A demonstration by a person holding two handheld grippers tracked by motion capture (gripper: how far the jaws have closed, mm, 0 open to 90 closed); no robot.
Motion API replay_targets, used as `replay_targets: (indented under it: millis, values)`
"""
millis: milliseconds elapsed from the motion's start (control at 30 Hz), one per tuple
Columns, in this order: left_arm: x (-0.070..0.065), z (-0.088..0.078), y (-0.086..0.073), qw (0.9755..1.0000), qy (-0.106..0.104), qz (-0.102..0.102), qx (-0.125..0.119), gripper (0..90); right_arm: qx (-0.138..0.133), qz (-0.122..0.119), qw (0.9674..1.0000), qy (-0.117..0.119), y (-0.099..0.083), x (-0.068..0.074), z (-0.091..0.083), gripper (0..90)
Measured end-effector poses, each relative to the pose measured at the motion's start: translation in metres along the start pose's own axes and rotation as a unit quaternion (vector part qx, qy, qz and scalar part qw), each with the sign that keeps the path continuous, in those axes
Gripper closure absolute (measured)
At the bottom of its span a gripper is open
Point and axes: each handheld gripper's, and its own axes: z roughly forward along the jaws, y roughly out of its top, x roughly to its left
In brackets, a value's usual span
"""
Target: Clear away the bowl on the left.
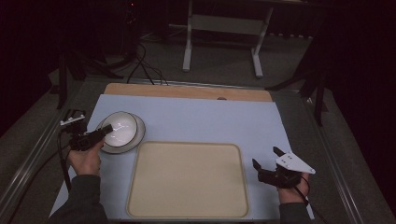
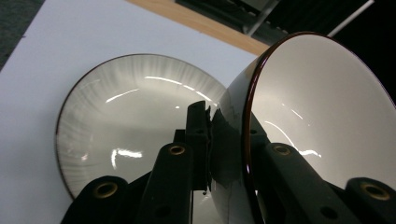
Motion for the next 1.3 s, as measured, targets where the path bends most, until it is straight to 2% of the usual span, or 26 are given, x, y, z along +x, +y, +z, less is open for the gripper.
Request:
replay_targets:
  millis: [600, 1300]
  values:
    - [-0.019, -0.015, 0.007, 0.9989, -0.035, 0.018, -0.025, 79.7, -0.001, 0.0, 1.0, 0.0, 0.0, -0.001, -0.001, 13.5]
    - [-0.041, -0.025, 0.011, 0.9964, -0.066, 0.043, -0.033, 79.1, -0.003, 0.001, 1.0, -0.001, 0.0, -0.001, -0.001, 13.5]
